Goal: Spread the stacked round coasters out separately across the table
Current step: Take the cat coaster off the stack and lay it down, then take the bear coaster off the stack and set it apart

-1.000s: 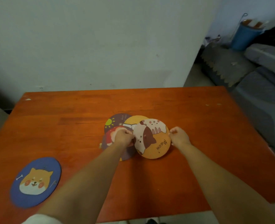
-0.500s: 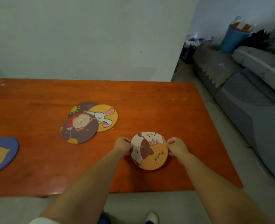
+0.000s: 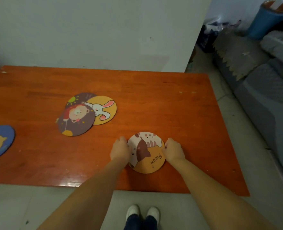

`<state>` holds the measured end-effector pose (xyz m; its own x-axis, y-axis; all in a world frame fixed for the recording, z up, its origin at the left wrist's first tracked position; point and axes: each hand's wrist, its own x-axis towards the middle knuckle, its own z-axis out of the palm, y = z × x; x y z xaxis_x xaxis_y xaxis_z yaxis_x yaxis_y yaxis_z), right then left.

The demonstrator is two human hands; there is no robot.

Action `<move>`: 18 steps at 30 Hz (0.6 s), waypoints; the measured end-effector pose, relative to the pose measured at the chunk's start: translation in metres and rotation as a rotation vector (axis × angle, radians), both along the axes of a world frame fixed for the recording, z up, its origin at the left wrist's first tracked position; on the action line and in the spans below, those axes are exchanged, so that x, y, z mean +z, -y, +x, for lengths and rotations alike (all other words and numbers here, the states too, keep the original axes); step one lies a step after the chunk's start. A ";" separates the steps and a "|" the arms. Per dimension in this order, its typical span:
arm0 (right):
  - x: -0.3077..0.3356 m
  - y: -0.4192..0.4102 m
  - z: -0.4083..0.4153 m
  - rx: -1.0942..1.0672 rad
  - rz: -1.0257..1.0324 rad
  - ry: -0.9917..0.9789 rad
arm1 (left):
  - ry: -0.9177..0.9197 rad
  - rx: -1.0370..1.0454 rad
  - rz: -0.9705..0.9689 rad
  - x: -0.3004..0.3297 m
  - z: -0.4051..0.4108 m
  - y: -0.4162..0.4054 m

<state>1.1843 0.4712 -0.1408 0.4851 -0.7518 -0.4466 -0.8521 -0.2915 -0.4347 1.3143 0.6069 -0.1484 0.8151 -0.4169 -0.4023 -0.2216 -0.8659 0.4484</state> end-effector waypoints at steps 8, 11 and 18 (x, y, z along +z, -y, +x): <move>0.027 0.013 0.020 0.130 -0.053 -0.046 | -0.070 -0.003 0.021 0.020 0.025 -0.015; 0.038 0.008 0.052 0.162 -0.042 0.019 | -0.055 0.063 -0.032 0.032 0.057 -0.035; 0.052 -0.043 0.166 0.192 0.060 0.137 | -0.029 0.274 -0.084 0.028 0.160 -0.099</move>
<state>1.3499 0.5138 -0.0887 0.6759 -0.6138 -0.4078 -0.7152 -0.4128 -0.5640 1.4746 0.7059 -0.1203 0.8907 -0.2153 -0.4005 0.0299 -0.8512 0.5240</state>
